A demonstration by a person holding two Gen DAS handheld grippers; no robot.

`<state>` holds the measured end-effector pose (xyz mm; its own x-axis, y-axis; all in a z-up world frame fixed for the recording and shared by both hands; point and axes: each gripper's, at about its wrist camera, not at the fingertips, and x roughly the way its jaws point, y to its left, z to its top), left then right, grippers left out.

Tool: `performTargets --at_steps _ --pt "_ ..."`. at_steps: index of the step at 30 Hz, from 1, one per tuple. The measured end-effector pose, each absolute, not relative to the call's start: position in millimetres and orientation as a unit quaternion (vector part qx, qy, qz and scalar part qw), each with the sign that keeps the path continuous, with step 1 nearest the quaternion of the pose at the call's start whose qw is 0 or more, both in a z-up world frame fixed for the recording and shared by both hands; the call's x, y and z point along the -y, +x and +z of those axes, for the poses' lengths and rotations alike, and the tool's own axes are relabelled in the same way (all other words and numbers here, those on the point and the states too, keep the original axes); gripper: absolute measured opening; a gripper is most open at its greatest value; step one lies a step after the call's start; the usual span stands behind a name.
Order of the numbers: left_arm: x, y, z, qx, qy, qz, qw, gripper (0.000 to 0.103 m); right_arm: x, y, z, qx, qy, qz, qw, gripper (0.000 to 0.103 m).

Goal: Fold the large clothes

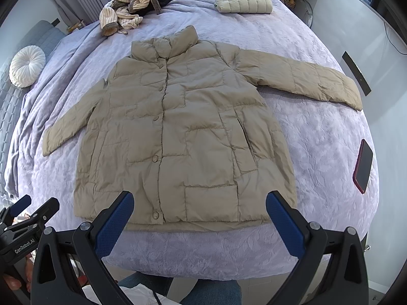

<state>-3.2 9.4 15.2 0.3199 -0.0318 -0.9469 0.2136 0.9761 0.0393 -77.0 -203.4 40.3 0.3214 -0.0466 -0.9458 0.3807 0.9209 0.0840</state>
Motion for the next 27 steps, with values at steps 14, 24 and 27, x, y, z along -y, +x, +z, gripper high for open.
performTargets --at_steps 14,24,27 --pt "-7.8 -1.9 12.2 -0.581 0.077 -0.078 0.806 0.103 202.0 -76.8 38.0 -0.568 0.147 -0.134 0.798 0.103" --pt "-35.8 18.5 0.5 -0.602 0.044 -0.083 0.793 0.103 186.0 -64.0 29.8 -0.582 0.154 -0.123 0.789 0.103" --pt "-53.0 32.4 -6.3 -0.611 0.029 -0.077 0.787 0.103 173.6 -48.0 27.0 -0.587 0.145 -0.116 0.788 0.103"
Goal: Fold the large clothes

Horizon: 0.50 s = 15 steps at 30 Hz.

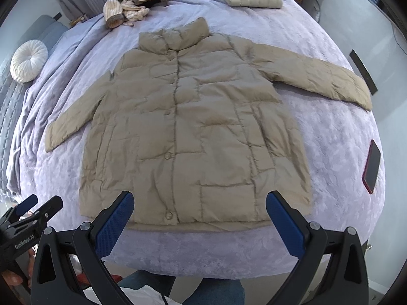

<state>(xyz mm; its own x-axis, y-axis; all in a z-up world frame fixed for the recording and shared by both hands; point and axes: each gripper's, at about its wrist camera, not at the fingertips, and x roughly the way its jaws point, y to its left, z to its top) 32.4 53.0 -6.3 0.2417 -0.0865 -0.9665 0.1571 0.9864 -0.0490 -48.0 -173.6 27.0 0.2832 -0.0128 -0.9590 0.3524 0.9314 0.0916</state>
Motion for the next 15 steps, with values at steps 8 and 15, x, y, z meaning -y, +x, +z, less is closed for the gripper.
performTargets --at_steps 8,15 --pt "-122.9 82.0 -38.0 -0.624 -0.036 -0.056 0.778 0.103 142.0 3.1 11.0 -0.591 0.165 -0.095 0.783 0.103" --pt "-203.7 138.6 -79.3 -0.605 -0.126 -0.017 0.786 0.103 92.7 67.8 -25.7 -0.630 0.142 -0.046 0.762 0.103"
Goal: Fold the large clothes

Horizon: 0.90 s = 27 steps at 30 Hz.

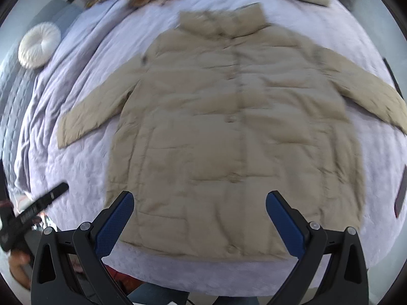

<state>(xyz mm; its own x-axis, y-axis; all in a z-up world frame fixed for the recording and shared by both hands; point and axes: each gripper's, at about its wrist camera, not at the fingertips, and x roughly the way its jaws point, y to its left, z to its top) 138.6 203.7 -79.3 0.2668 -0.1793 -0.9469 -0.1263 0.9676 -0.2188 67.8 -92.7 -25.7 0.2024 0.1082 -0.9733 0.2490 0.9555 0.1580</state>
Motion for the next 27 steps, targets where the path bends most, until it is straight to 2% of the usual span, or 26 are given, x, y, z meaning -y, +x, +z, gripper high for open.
performTargets --at_steps 10,20,22,23,24,25,26,27 --pt "-296.3 221.9 -158.3 -0.555 -0.243 0.031 0.795 0.103 37.3 169.2 -86.4 -0.651 0.083 -0.003 0.755 0.103" --pt "-322.8 274.0 -216.2 -0.507 -0.338 0.014 0.793 0.103 -6.7 283.4 -120.2 -0.587 0.059 0.039 0.807 0.102" --pt "-325.6 279.6 -225.8 -0.504 -0.352 0.013 0.789 0.103 -13.6 300.1 -127.1 -0.573 0.055 0.043 0.817 0.094" --pt "-327.4 282.8 -231.6 -0.502 -0.358 0.015 0.787 0.103 -17.2 307.4 -132.5 -0.569 0.054 0.047 0.819 0.075" --pt "-328.0 283.9 -235.0 -0.501 -0.362 0.016 0.786 0.103 -19.6 313.5 -140.1 -0.573 0.057 0.053 0.816 0.043" --pt "-328.4 285.5 -238.3 -0.499 -0.365 0.017 0.786 0.103 -22.0 319.3 -150.2 -0.581 0.065 0.059 0.809 0.026" --pt "-328.3 287.4 -240.3 -0.497 -0.366 0.019 0.787 0.103 -24.0 323.5 -160.1 -0.589 0.072 0.062 0.803 0.013" --pt "-328.6 287.3 -241.5 -0.496 -0.364 0.020 0.788 0.103 -23.6 324.4 -166.4 -0.591 0.073 0.059 0.801 0.013"
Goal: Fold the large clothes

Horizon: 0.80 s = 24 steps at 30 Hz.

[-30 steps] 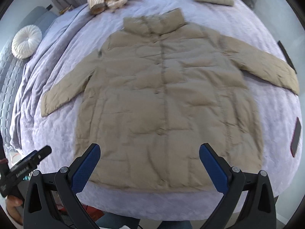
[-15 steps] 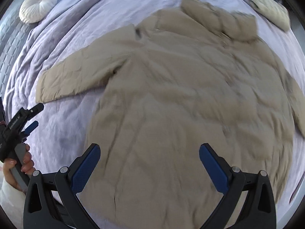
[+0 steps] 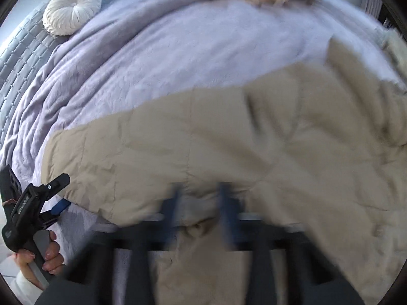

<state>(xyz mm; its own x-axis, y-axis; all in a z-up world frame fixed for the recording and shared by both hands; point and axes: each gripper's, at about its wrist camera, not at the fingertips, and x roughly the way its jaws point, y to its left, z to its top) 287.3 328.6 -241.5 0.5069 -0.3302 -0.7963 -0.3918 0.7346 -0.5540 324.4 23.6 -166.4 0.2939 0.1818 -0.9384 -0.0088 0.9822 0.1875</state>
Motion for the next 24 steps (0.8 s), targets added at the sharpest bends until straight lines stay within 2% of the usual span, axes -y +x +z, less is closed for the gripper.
performTargets --at_steps 7,9,11,12,14,15,16,19,24 --pt "-327.4 300.2 -244.4 -0.484 -0.356 0.040 0.798 0.103 -21.1 324.8 -195.1 -0.595 0.085 0.053 0.798 0.012" --pt "-327.4 305.7 -241.5 -0.478 -0.354 0.057 0.802 0.099 -16.9 324.4 -199.0 -0.596 0.100 0.052 0.795 0.012" --pt "-327.1 309.9 -237.4 -0.473 -0.341 0.076 0.809 0.072 -17.1 325.9 -201.2 -0.596 0.108 0.051 0.794 0.012" --pt "-327.2 312.1 -235.7 -0.472 -0.334 0.076 0.812 0.067 -17.3 325.3 -201.5 -0.595 0.110 0.051 0.795 0.012" --pt "-330.1 315.2 -233.0 -0.468 -0.334 0.063 0.816 0.037 -16.9 325.3 -205.0 -0.594 0.116 0.051 0.794 0.012" --pt "-331.9 315.4 -231.7 -0.465 -0.340 0.053 0.816 0.030 -15.6 324.6 -206.4 -0.595 0.121 0.051 0.793 0.012" --pt "-332.9 317.8 -229.8 -0.461 -0.347 0.036 0.816 0.016 -11.9 322.9 -206.9 -0.595 0.128 0.051 0.791 0.012" --pt "-328.0 324.7 -213.9 -0.448 -0.333 0.004 0.830 0.009 -6.7 323.1 -211.5 -0.596 0.148 0.050 0.788 0.012" --pt "-294.6 334.1 -156.0 -0.406 -0.299 -0.067 0.861 0.009 -4.3 317.7 -212.6 -0.591 0.153 0.050 0.790 0.012"
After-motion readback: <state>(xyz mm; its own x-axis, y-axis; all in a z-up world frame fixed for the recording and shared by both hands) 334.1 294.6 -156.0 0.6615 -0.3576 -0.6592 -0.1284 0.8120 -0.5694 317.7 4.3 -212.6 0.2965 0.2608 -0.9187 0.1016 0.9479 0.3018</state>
